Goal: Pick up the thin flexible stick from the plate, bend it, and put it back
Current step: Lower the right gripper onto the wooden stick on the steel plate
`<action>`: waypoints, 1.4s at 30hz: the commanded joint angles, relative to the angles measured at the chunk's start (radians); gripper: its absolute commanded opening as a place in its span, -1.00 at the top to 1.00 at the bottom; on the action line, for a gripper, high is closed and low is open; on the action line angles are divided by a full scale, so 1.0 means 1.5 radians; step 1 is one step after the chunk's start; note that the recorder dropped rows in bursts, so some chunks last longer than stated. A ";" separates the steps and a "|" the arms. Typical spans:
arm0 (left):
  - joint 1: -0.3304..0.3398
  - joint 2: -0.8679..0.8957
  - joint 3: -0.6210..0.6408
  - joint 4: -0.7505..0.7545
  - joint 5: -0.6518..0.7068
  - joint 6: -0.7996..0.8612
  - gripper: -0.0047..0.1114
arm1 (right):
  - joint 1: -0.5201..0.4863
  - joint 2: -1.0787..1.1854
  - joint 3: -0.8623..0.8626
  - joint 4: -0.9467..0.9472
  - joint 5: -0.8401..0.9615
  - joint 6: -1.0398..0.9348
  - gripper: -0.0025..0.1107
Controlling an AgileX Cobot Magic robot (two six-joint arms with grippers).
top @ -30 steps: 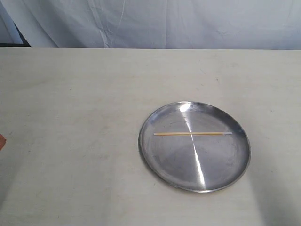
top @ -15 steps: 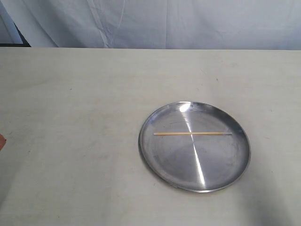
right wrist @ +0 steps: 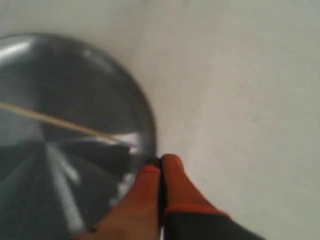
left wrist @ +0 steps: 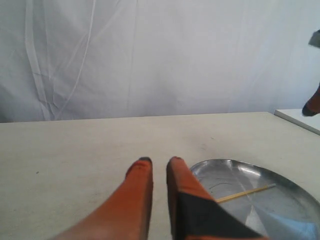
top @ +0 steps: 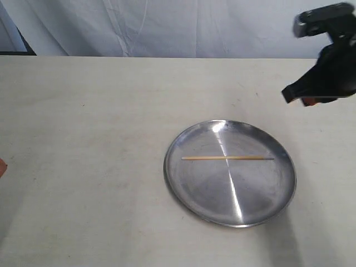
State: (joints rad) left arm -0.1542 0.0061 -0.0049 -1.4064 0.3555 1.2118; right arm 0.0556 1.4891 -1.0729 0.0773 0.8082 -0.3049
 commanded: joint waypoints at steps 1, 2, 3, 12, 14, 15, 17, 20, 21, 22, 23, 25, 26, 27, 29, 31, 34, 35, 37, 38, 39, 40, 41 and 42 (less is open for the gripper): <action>0.001 -0.004 0.003 -0.002 0.004 0.001 0.69 | 0.005 0.177 -0.087 0.141 0.069 -0.190 0.87; 0.001 -0.004 0.003 -0.002 0.004 0.001 0.69 | 0.008 0.202 -0.086 0.121 0.072 -0.192 0.69; 0.001 -0.004 0.003 -0.002 0.004 0.001 0.69 | 0.013 0.225 -0.086 0.090 0.081 -0.194 0.48; 0.001 -0.004 0.003 -0.002 0.004 0.001 0.69 | 0.091 0.282 -0.086 0.034 0.040 -0.238 0.08; 0.001 -0.004 0.003 -0.002 0.004 0.001 0.69 | 0.113 0.282 -0.079 0.011 0.012 -0.239 0.08; 0.001 -0.004 0.003 -0.002 0.004 0.001 0.69 | 0.124 0.282 -0.075 -0.005 0.001 -0.239 0.08; 0.001 -0.004 0.003 -0.002 0.004 0.001 0.69 | 0.142 0.282 -0.068 -0.043 -0.020 -0.237 0.08; 0.001 -0.004 0.003 -0.002 0.004 0.001 0.69 | 0.157 0.282 -0.054 -0.084 -0.047 -0.235 0.10; 0.001 -0.004 0.003 -0.002 0.004 0.001 0.69 | 0.157 0.282 -0.048 -0.086 -0.055 -0.235 0.12; 0.001 -0.004 0.003 -0.002 0.004 0.001 0.69 | 0.157 0.283 -0.042 -0.086 -0.065 -0.234 0.13; 0.001 -0.004 0.003 -0.002 0.004 0.001 0.69 | 0.157 0.284 -0.035 -0.086 -0.073 -0.234 0.16; 0.001 -0.004 0.003 -0.002 0.004 0.001 0.69 | 0.157 0.291 -0.028 -0.097 -0.076 -0.233 0.20; 0.001 -0.004 0.003 -0.002 0.004 0.001 0.69 | 0.157 0.295 -0.026 -0.101 -0.076 -0.233 0.22; 0.001 -0.004 0.003 -0.002 0.004 0.001 0.69 | 0.157 0.301 -0.025 -0.101 -0.074 -0.233 0.24; 0.001 -0.004 0.003 -0.002 0.004 0.001 0.69 | 0.157 0.310 -0.025 -0.101 -0.070 -0.231 0.24; 0.001 -0.004 0.003 -0.002 0.004 0.001 0.69 | 0.157 0.324 -0.025 -0.101 -0.070 -0.218 0.24; 0.001 -0.004 0.003 -0.002 0.004 0.001 0.69 | 0.157 0.345 -0.025 -0.101 -0.066 -0.213 0.24; 0.001 -0.004 0.003 -0.002 0.004 0.001 0.69 | 0.157 0.350 -0.025 -0.101 -0.066 -0.213 0.24; 0.001 -0.004 0.003 -0.002 0.004 0.001 0.69 | 0.157 0.360 -0.025 -0.101 -0.065 -0.200 0.28; 0.001 -0.004 0.003 -0.002 0.004 0.001 0.69 | 0.157 0.363 -0.025 -0.101 -0.062 -0.197 0.33; 0.001 -0.004 0.003 -0.002 0.004 0.001 0.69 | 0.157 0.367 -0.025 -0.101 -0.056 -0.197 0.43; 0.001 -0.004 0.003 -0.002 0.004 0.001 0.69 | 0.157 0.370 -0.025 -0.101 -0.053 -0.197 0.56; 0.001 -0.004 0.003 -0.002 0.004 0.001 0.69 | 0.157 0.373 -0.025 -0.101 -0.049 -0.197 0.71; 0.001 -0.004 0.003 -0.002 0.004 0.001 0.69 | 0.157 0.375 -0.025 -0.101 -0.041 -0.197 0.87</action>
State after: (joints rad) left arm -0.1542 0.0061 -0.0049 -1.4064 0.3555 1.2118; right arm 0.2928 2.0011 -1.1232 -0.0539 0.7465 -0.6053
